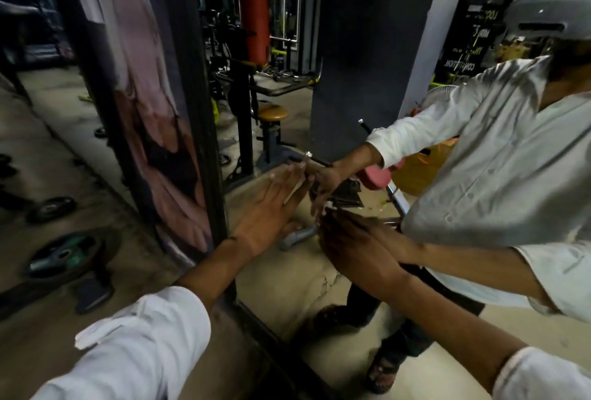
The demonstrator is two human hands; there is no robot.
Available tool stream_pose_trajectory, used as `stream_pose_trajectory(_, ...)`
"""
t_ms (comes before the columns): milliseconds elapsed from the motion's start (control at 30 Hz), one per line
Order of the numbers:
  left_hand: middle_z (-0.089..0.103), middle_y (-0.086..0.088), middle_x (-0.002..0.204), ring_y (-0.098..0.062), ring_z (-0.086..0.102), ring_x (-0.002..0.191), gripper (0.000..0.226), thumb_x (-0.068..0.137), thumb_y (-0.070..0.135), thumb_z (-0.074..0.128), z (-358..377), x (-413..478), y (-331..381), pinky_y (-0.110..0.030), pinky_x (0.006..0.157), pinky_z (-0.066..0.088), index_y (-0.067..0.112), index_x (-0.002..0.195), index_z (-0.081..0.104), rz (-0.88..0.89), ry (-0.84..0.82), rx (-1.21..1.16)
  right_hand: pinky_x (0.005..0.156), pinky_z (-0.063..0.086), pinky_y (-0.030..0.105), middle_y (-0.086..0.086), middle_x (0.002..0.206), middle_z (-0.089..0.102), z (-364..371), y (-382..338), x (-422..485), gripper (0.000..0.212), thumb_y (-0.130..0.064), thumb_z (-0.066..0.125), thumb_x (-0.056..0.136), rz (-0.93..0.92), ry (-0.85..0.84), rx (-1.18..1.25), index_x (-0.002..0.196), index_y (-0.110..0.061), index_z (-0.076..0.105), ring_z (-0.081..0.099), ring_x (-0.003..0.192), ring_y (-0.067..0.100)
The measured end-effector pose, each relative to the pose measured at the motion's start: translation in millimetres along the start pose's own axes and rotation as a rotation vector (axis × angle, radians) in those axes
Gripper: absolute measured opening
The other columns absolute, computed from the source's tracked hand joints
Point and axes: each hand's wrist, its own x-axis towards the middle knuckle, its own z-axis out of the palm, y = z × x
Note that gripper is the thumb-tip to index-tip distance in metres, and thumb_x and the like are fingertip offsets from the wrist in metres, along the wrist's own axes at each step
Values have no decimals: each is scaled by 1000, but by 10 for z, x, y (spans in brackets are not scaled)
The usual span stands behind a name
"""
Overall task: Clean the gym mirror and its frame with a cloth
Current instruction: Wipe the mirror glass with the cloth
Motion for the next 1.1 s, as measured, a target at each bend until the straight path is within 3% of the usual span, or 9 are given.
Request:
stream_pose_trajectory(100, -16, -13, 177, -31, -8, 165, 113, 91, 51, 69, 27, -69, -103, -51, 132, 16, 18, 171, -5, -97, -34, -67, 130, -8, 51, 13, 141, 66, -32, 117, 117, 51, -25, 86, 80, 34, 38, 24, 127, -8, 75, 58, 137, 32)
stream_pose_trajectory(267, -13, -9, 178, -29, 1, 165, 124, 88, 52, 79, 7, -121, -335, -50, 131, 23, 23, 170, -10, -171, -85, -196, 130, -11, 41, 18, 153, 49, -217, 571, 648, 66, -25, 76, 86, 305, 290, 5, 145, -4, 52, 14, 159, 35)
stream_pose_trajectory(467, -24, -1, 176, -26, -4, 165, 117, 93, 47, 75, -25, -98, -400, -51, 132, 22, 23, 170, -10, -161, -99, -227, 121, -24, 64, 10, 161, 48, -112, 169, 725, 75, -39, 86, 81, -35, -181, -220, 148, -19, 60, 41, 150, 37)
stream_pose_trajectory(567, -16, -3, 178, -28, 2, 165, 115, 93, 47, 76, -61, -115, -488, -53, 129, 28, 21, 171, -5, -137, -63, -220, 123, -22, 55, 7, 154, 57, -183, 311, 974, 62, -44, 79, 84, -31, -64, -212, 139, -19, 69, 44, 147, 34)
stream_pose_trajectory(700, -15, -7, 178, -30, 4, 165, 117, 91, 44, 79, -77, -93, -641, -55, 127, 32, 19, 171, -1, -182, -12, -231, 126, -1, 32, -2, 151, 60, -352, 552, 1288, 48, -41, 47, 102, 335, 208, -18, 143, -25, 65, 42, 146, 19)
stream_pose_trajectory(800, -22, -5, 177, -28, -2, 165, 122, 91, 43, 80, -59, -59, -743, -54, 129, 29, 22, 170, -10, -196, -21, -215, 130, 1, 46, 13, 163, 45, -102, 321, 1206, 56, -25, 20, 110, 153, 166, -205, 153, -9, 51, 31, 154, 35)
stream_pose_trajectory(900, -24, -5, 176, -28, -4, 165, 121, 92, 44, 79, -22, -29, -825, -54, 130, 27, 22, 170, -12, -178, -32, -208, 127, 27, 50, 18, 154, 54, 36, 21, 1027, 53, -25, 66, 97, -83, -69, 0, 145, -3, 58, 49, 144, 38)
stream_pose_trajectory(967, -25, -5, 176, -28, -5, 165, 122, 92, 44, 79, 13, -35, -874, -54, 130, 25, 22, 169, -13, -157, -41, -206, 115, 43, 43, 13, 132, 72, 45, -23, 1024, 47, -27, 86, 80, -78, 20, 117, 122, -8, 78, 68, 125, 32)
stream_pose_trajectory(1100, -24, -5, 176, -28, -4, 165, 117, 92, 44, 79, 97, -46, -1035, -53, 132, 22, 23, 171, -4, -82, -34, -179, 130, 7, 44, 21, 138, 66, -84, 295, 1264, 40, -18, 52, 100, 110, 404, 126, 131, 0, 69, 29, 155, 38)
